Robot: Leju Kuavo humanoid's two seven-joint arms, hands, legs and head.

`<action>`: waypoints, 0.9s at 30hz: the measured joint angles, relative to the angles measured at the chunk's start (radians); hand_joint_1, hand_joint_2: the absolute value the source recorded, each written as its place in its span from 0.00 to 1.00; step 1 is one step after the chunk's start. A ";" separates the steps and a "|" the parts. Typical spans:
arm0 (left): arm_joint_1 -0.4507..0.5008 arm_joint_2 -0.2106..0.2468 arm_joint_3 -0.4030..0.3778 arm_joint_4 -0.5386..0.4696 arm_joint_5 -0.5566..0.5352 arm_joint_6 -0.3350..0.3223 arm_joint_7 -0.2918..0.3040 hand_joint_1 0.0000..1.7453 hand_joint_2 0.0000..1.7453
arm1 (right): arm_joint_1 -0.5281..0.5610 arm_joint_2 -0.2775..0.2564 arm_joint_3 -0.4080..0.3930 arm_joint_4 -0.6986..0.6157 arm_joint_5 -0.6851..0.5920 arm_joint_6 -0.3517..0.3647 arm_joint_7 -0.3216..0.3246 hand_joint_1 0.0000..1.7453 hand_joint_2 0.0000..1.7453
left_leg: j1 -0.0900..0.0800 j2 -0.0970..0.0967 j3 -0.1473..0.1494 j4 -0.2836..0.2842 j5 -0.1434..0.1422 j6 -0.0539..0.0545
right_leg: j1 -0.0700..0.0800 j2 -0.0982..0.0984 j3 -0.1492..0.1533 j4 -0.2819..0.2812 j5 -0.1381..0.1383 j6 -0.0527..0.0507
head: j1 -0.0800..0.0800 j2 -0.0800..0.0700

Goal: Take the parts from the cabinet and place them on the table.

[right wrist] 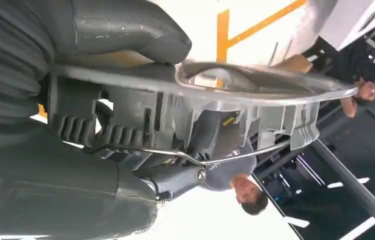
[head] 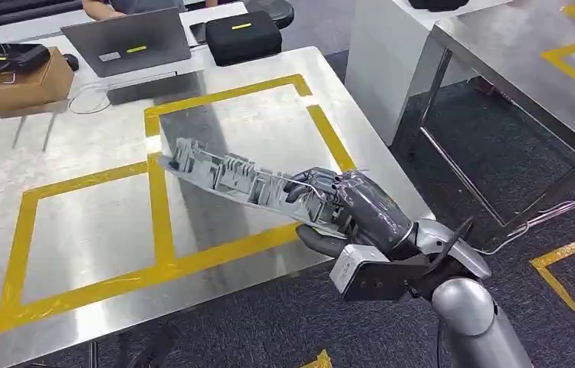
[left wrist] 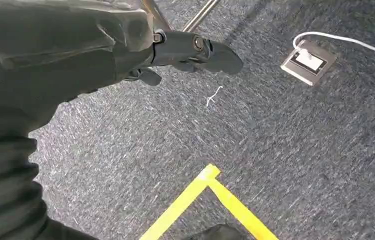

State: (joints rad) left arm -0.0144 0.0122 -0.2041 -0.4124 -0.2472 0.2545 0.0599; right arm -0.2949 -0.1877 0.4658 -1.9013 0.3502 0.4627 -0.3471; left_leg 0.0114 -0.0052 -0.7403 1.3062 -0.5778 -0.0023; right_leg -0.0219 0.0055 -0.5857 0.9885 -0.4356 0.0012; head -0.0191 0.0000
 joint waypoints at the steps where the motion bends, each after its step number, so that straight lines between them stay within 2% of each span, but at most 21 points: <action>1: 0.000 -0.002 0.000 0.000 0.000 0.000 0.000 0.00 1.00 | 0.000 -0.001 0.003 0.004 0.000 0.000 0.000 1.00 1.00 | 0.001 0.000 -0.015 0.016 0.011 0.000 | 0.001 0.000 0.001 0.000 -0.001 -0.001 | 0.000 0.000; 2: 0.000 -0.002 0.000 0.000 0.000 0.000 0.000 0.00 1.00 | 0.000 -0.002 0.004 0.007 0.000 0.000 0.000 1.00 1.00 | 0.001 0.001 -0.003 -0.020 0.043 0.001 | 0.001 0.001 0.003 0.000 -0.002 -0.002 | 0.000 0.000; 3: 0.000 -0.002 0.001 0.000 0.000 0.000 0.000 0.00 1.00 | -0.001 -0.002 0.004 0.007 0.000 0.000 0.000 1.00 1.00 | 0.001 0.001 0.030 -0.093 0.088 0.005 | 0.002 0.001 0.007 0.000 -0.004 -0.003 | 0.000 0.000; 5: 0.000 -0.001 0.002 0.000 -0.001 0.000 0.000 0.00 1.00 | -0.005 -0.002 0.004 0.007 0.005 -0.001 0.001 1.00 1.00 | -0.001 0.001 0.118 -0.280 0.176 0.021 | 0.002 0.003 0.015 -0.001 -0.008 -0.002 | 0.000 0.000; 6: -0.001 0.000 0.002 0.000 -0.001 0.000 0.000 0.00 1.00 | -0.010 -0.003 0.004 0.009 0.013 -0.004 0.006 1.00 1.00 | -0.008 0.001 0.130 -0.296 0.161 0.028 | 0.011 0.004 0.012 0.000 -0.010 0.003 | 0.002 0.000; 8: -0.002 0.000 0.003 0.000 -0.002 0.000 0.000 0.00 1.00 | -0.016 -0.004 0.007 0.016 0.035 -0.014 0.026 1.00 1.00 | -0.012 0.002 0.129 -0.307 0.154 0.036 | 0.008 0.005 0.005 0.000 -0.008 0.011 | -0.001 0.000; 10: -0.004 0.000 0.004 0.000 -0.004 -0.002 -0.001 0.00 1.00 | -0.029 -0.009 0.010 0.036 0.053 -0.016 0.053 1.00 1.00 | -0.013 0.000 0.141 -0.319 0.158 0.044 | 0.010 0.004 0.010 -0.007 -0.008 0.024 | -0.001 0.000; 11: -0.005 -0.001 0.004 0.000 -0.005 -0.005 -0.001 0.00 1.00 | -0.038 -0.013 0.010 0.055 0.061 -0.018 0.072 1.00 1.00 | -0.004 0.002 0.155 -0.336 0.167 0.049 | 0.008 0.001 0.003 0.008 -0.017 0.025 | 0.000 0.000; 12: -0.010 -0.003 0.004 0.000 -0.010 -0.012 -0.002 0.00 1.00 | -0.057 -0.021 0.011 0.086 0.066 -0.022 0.086 1.00 1.00 | -0.004 0.002 0.159 -0.342 0.170 0.055 | 0.010 0.001 -0.019 0.055 -0.039 0.020 | 0.003 0.000; 14: -0.023 -0.003 0.004 0.000 -0.014 -0.029 0.004 0.00 1.00 | -0.097 -0.032 0.015 0.172 0.080 -0.030 0.125 1.00 1.00 | -0.006 0.002 0.159 -0.342 0.171 0.057 | 0.007 0.001 -0.105 0.219 -0.097 0.014 | 0.003 0.000; 15: -0.030 -0.003 0.003 0.000 -0.015 -0.036 0.010 0.00 1.00 | -0.118 -0.037 0.017 0.237 0.090 -0.037 0.149 1.00 1.00 | -0.008 0.002 0.158 -0.341 0.170 0.058 | 0.006 0.001 -0.145 0.291 -0.116 0.016 | 0.003 0.000; 16: -0.035 -0.003 0.002 0.001 -0.015 -0.044 0.015 0.00 1.00 | -0.147 -0.041 0.022 0.294 0.103 -0.045 0.156 1.00 1.00 | -0.008 0.001 0.158 -0.340 0.170 0.058 | 0.005 0.001 -0.167 0.325 -0.116 0.022 | 0.005 0.000; 17: -0.041 -0.004 0.000 0.003 -0.015 -0.052 0.021 0.00 1.00 | -0.176 -0.042 0.027 0.367 0.115 -0.053 0.163 1.00 1.00 | -0.008 0.000 0.158 -0.339 0.170 0.058 | 0.004 0.001 -0.158 0.300 -0.099 0.032 | 0.004 0.000; 18: -0.047 -0.005 0.000 0.004 -0.014 -0.056 0.024 0.00 1.00 | -0.206 -0.042 0.032 0.426 0.125 -0.059 0.165 1.00 1.00 | -0.008 -0.002 0.158 -0.336 0.170 0.057 | 0.003 0.000 -0.126 0.229 -0.066 0.044 | 0.005 0.000; 19: -0.053 -0.006 -0.001 0.005 -0.014 -0.060 0.026 0.00 1.00 | -0.233 -0.041 0.037 0.484 0.131 -0.066 0.166 1.00 1.00 | -0.008 -0.004 0.157 -0.331 0.168 0.055 | 0.002 -0.001 -0.077 0.130 -0.029 0.053 | 0.005 0.000; 20: -0.057 -0.006 -0.001 0.006 -0.014 -0.061 0.027 0.00 1.00 | -0.255 -0.042 0.041 0.523 0.137 -0.069 0.167 1.00 1.00 | -0.008 -0.007 0.155 -0.325 0.166 0.051 | 0.001 -0.002 -0.030 0.041 -0.001 0.056 | 0.006 0.000; 21: -0.059 -0.006 -0.001 0.007 -0.014 -0.063 0.027 0.00 1.00 | -0.275 -0.042 0.046 0.557 0.138 -0.072 0.167 1.00 1.00 | -0.016 -0.009 0.149 -0.316 0.161 0.044 | 0.006 -0.003 -0.015 0.005 0.004 0.044 | 0.006 0.000; 22: -0.060 -0.006 -0.001 0.009 -0.013 -0.064 0.028 0.00 1.00 | -0.290 -0.040 0.054 0.588 0.144 -0.073 0.168 1.00 1.00 | -0.018 -0.010 0.147 -0.314 0.159 0.041 | 0.005 -0.002 -0.011 0.003 0.011 0.032 | 0.004 0.000; 24: -0.060 -0.006 -0.002 0.012 -0.011 -0.066 0.029 0.00 1.00 | -0.323 -0.037 0.077 0.654 0.158 -0.074 0.181 1.00 1.00 | -0.014 -0.009 0.146 -0.316 0.162 0.033 | 0.011 -0.002 -0.014 0.005 0.012 0.022 | 0.005 0.000; 25: -0.062 -0.005 -0.002 0.013 -0.011 -0.068 0.030 0.00 1.00 | -0.342 -0.032 0.092 0.691 0.168 -0.076 0.187 1.00 1.00 | -0.013 -0.009 0.146 -0.315 0.159 0.028 | 0.005 -0.001 -0.012 0.000 0.016 0.014 | 0.005 0.000; 27: -0.068 -0.005 -0.007 0.016 -0.011 -0.072 0.031 0.00 1.00 | -0.371 -0.024 0.122 0.752 0.186 -0.083 0.194 1.00 1.00 | -0.009 -0.006 0.123 -0.271 0.126 0.015 | -0.003 -0.001 -0.008 -0.002 0.017 0.005 | 0.002 0.000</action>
State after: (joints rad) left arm -0.0823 0.0076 -0.2109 -0.3967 -0.2586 0.1823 0.0908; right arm -0.6660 -0.2113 0.5875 -1.1496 0.5360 0.3799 -0.1533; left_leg 0.0023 -0.0108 -0.6175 1.0352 -0.4523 0.0124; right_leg -0.0250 0.0040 -0.5941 0.9866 -0.4185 0.0059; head -0.0172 0.0000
